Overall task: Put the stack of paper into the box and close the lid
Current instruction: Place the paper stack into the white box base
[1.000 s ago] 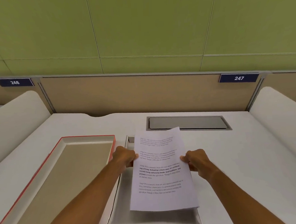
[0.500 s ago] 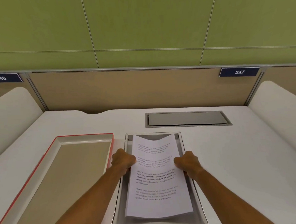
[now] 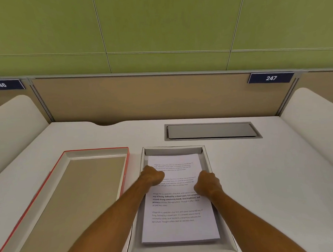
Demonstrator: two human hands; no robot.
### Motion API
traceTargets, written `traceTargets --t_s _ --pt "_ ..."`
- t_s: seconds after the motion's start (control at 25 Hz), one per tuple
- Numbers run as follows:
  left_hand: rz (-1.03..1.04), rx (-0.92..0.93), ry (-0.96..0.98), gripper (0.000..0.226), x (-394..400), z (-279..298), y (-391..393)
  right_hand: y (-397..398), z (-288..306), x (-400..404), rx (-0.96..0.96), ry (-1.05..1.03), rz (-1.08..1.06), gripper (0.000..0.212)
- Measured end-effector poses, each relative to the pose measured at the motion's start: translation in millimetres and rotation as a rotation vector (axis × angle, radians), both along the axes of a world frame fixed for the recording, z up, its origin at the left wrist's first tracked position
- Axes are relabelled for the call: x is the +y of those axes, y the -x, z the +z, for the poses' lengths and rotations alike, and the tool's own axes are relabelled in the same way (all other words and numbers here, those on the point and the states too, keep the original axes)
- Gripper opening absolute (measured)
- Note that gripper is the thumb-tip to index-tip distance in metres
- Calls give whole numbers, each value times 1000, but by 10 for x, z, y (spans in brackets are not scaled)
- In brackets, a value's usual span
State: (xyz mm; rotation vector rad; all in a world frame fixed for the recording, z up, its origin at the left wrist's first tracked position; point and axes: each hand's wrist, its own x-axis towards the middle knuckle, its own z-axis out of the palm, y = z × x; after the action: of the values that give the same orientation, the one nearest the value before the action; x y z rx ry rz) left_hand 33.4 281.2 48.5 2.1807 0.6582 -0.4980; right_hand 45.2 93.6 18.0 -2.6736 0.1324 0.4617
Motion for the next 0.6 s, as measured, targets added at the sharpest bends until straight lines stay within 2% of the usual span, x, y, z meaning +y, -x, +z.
traceTargets --t_s 0.12,0.2,0.32,0.44,0.6 --pt "-33 35 -47 79 -3 1 39 45 49 16 17 -11 30 10" --pt "-62 34 -71 90 -12 -2 105 104 76 1 22 -43 56 16" --pt "-100 -35 -76 97 -32 -49 297 291 78 -28 19 -52 120 47" --pt "-161 -87 -42 102 -28 -180 633 572 19 -108 58 -40 201 93" --pt "-308 -10 -87 130 -74 -348 1095 964 -110 -187 192 -40 302 131"
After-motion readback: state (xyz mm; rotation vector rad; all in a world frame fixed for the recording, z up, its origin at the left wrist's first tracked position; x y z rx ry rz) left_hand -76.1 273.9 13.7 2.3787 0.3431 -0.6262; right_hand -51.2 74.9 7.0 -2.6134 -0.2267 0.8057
